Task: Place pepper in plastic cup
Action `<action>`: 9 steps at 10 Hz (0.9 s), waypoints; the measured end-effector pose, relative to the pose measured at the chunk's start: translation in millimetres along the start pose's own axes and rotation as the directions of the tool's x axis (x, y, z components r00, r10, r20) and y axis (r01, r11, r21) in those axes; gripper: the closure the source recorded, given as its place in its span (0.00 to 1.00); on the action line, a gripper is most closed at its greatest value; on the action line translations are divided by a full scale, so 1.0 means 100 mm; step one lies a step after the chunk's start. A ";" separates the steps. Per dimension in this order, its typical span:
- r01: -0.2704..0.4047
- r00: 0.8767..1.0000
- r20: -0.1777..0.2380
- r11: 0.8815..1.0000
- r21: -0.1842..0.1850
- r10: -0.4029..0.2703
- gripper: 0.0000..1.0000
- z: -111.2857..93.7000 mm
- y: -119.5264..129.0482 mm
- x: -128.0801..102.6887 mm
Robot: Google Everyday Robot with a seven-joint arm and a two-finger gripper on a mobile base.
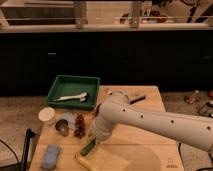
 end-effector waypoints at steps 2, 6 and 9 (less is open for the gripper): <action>0.002 0.998 0.070 1.000 -0.010 -0.002 0.92 0.04 -0.08 -0.06; -0.034 0.992 0.123 0.999 -0.037 0.039 0.92 0.07 -0.06 -0.12; -0.087 0.982 0.167 0.996 -0.014 0.088 0.92 0.13 0.00 -0.11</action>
